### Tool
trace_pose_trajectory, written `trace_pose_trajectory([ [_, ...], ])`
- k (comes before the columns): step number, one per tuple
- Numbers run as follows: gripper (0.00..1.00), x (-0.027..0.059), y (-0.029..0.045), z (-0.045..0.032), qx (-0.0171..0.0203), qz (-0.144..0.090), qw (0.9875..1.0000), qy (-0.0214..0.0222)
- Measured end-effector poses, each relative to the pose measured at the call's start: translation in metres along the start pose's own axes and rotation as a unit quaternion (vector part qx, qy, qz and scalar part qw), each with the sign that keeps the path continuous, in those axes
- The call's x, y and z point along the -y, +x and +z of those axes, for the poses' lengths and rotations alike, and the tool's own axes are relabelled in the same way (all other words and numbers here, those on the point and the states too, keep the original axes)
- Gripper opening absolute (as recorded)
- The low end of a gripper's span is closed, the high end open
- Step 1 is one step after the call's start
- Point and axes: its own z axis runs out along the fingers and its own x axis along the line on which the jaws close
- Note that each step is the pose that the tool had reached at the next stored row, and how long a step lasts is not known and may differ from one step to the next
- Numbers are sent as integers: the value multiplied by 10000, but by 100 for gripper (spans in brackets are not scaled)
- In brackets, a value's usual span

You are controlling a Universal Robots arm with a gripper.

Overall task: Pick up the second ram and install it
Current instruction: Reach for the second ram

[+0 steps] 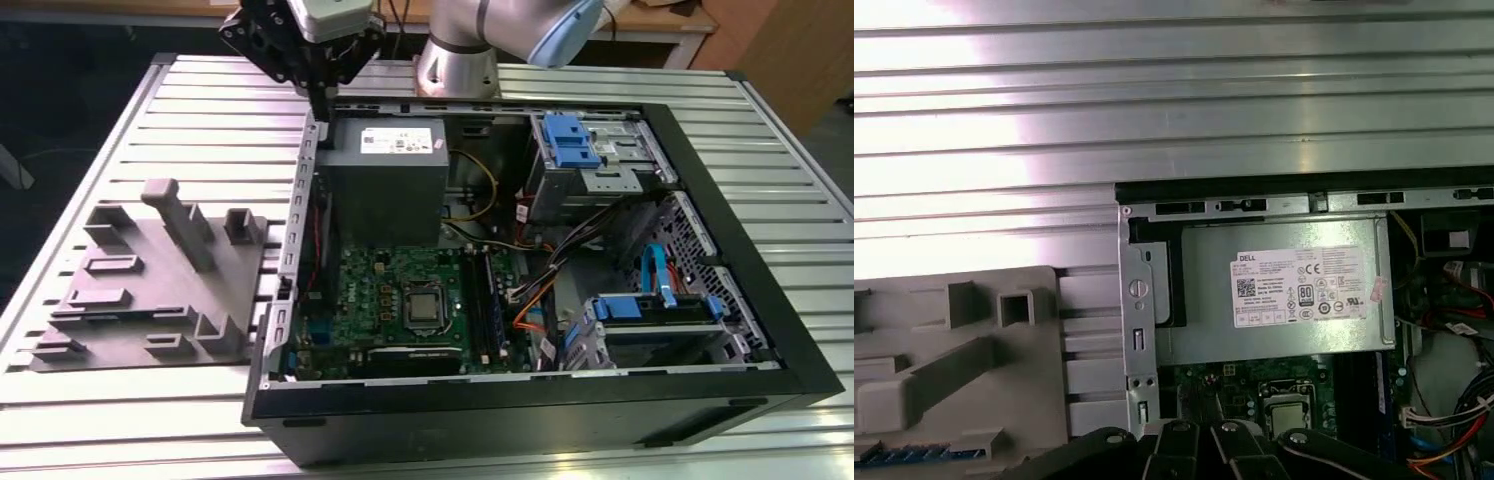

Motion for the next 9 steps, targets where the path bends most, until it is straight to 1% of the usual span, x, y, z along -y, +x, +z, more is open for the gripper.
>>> trace_pose_trajectory([
  [9, 10, 20, 253, 3, 6, 8, 10000, 0],
])
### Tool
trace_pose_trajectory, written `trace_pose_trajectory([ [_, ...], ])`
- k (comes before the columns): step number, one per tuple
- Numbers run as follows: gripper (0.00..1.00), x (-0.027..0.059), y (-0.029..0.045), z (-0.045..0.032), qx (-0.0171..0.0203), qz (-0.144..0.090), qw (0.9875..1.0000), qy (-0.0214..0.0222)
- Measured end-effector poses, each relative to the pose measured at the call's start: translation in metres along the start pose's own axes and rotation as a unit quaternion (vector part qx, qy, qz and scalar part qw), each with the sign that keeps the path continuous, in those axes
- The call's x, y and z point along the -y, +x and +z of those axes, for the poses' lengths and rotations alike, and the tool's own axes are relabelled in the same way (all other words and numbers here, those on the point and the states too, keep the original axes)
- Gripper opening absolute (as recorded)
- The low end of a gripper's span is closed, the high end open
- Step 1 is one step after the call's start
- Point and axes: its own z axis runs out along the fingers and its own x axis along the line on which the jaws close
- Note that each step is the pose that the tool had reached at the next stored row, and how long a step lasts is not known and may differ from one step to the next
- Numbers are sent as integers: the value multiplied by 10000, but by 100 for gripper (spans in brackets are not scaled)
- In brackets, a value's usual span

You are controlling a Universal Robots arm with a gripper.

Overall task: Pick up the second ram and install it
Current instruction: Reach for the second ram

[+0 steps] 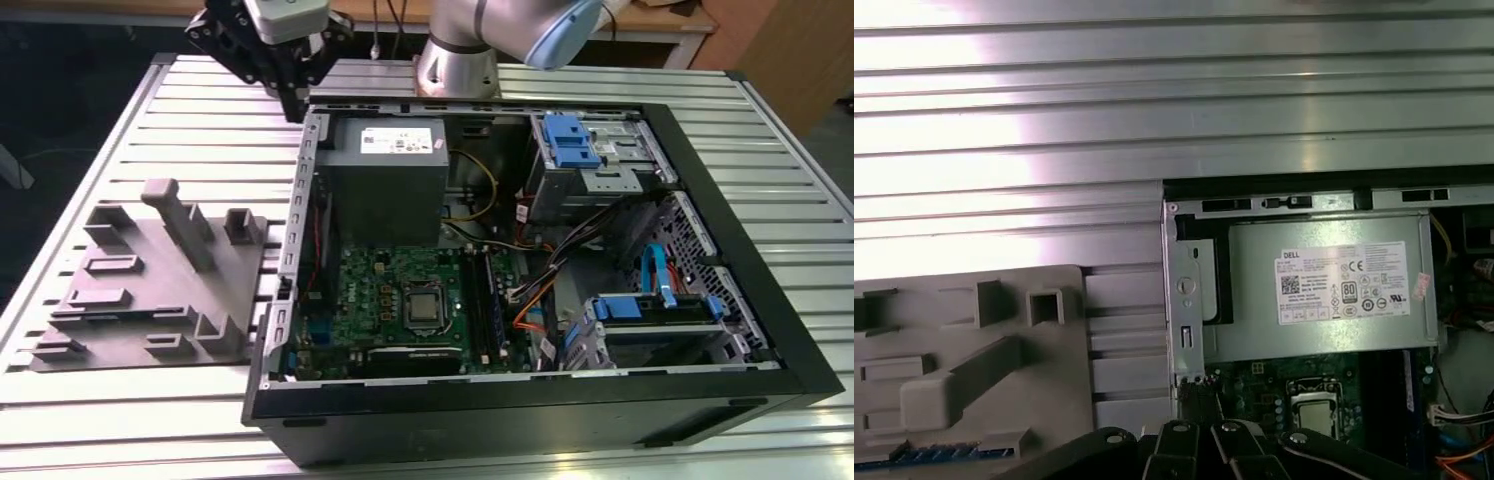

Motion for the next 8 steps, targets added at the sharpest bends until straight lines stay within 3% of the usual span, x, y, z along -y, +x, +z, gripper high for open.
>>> trace_pose_trajectory([
  [8, 10, 15, 188, 5, 1, 7, 10000, 0],
])
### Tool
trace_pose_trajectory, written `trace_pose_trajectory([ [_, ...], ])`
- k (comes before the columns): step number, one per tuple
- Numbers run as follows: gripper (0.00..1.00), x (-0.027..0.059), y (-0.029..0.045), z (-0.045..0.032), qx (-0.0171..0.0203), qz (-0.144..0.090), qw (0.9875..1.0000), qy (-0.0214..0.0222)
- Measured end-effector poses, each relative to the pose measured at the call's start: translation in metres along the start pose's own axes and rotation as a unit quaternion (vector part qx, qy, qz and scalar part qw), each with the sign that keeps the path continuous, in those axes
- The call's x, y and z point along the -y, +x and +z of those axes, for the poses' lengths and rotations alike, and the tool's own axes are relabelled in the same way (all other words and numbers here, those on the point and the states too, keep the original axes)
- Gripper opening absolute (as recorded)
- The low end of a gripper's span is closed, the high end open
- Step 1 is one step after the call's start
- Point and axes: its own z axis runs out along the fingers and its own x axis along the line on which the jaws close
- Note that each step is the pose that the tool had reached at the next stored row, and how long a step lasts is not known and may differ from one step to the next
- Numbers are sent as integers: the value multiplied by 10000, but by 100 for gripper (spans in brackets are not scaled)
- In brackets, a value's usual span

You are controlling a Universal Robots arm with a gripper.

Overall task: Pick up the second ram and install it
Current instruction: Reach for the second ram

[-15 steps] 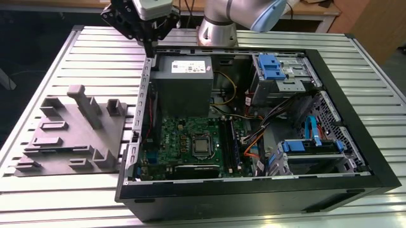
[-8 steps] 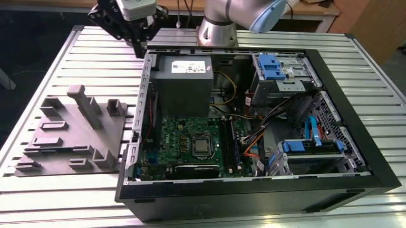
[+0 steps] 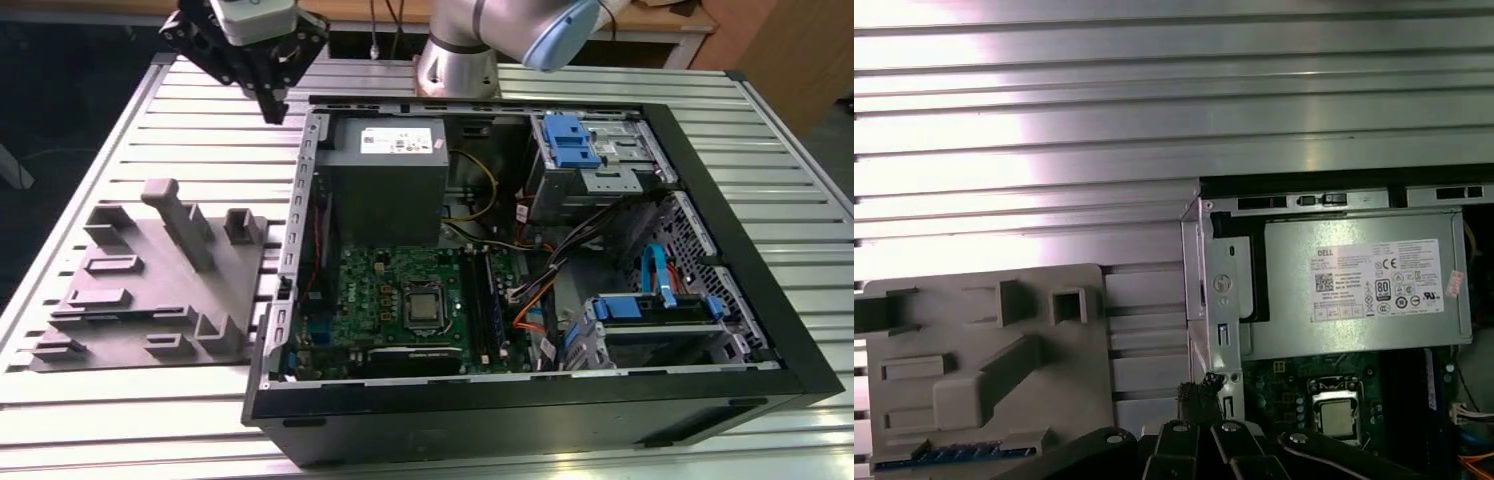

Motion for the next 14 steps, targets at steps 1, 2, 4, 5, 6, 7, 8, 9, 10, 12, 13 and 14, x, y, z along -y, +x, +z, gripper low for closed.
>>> trace_pose_trajectory([
  [1, 10, 1, 19, 1, 0, 1, 10000, 0],
  [2, 10, 3, 38, 3, 0, 1, 10000, 0],
  [4, 10, 8, 92, 6, 0, 3, 10000, 0],
  [5, 10, 10, 122, 8, 0, 4, 10000, 0],
  [6, 10, 13, 152, 11, 0, 5, 10000, 0],
  [7, 10, 15, 182, 13, 0, 6, 10000, 0],
  [8, 10, 18, 214, 16, 1, 9, 10000, 0],
  [9, 10, 21, 248, 18, 1, 11, 10000, 0],
  [10, 10, 24, 281, 21, 1, 14, 10000, 0],
  [12, 10, 29, 348, 25, 0, 18, 10000, 1],
  [13, 10, 32, 380, 27, 0, 19, 10000, 1],
  [14, 10, 34, 412, 30, 1, 20, 10000, 1],
])
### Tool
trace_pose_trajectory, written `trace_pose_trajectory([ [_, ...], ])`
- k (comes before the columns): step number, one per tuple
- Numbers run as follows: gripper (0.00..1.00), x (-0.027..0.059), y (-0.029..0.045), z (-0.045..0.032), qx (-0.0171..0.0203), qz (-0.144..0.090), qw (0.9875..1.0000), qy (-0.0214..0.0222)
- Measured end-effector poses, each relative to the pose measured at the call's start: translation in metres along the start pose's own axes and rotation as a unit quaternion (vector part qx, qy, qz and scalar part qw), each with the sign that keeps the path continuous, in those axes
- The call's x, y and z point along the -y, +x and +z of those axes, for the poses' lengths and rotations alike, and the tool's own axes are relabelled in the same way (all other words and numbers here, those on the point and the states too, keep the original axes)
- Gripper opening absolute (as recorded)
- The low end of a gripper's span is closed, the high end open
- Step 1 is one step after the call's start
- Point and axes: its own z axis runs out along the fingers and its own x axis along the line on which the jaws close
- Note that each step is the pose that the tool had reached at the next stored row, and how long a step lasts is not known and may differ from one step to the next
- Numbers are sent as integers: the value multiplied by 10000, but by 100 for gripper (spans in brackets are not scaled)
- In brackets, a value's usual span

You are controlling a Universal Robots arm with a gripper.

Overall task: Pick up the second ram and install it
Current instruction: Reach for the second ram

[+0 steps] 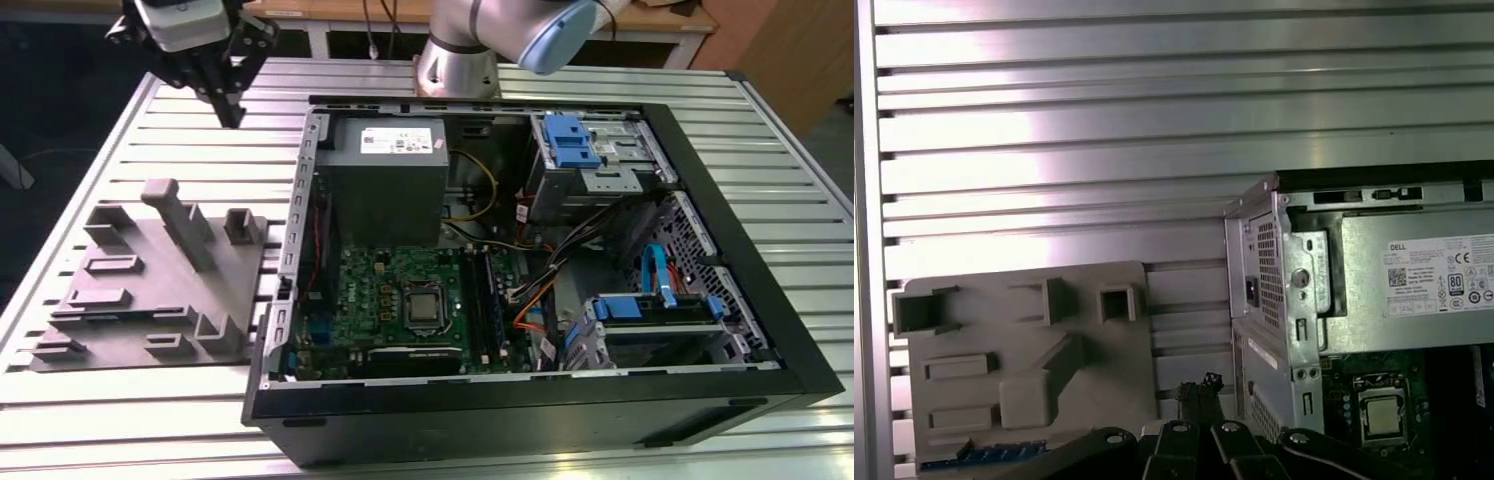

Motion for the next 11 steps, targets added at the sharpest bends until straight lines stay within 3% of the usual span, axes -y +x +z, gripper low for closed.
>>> trace_pose_trajectory([
  [7, 10, 18, 183, 21, 0, 4, 10000, 1],
  [11, 10, 28, 246, 29, 0, 3, 10000, 0],
])
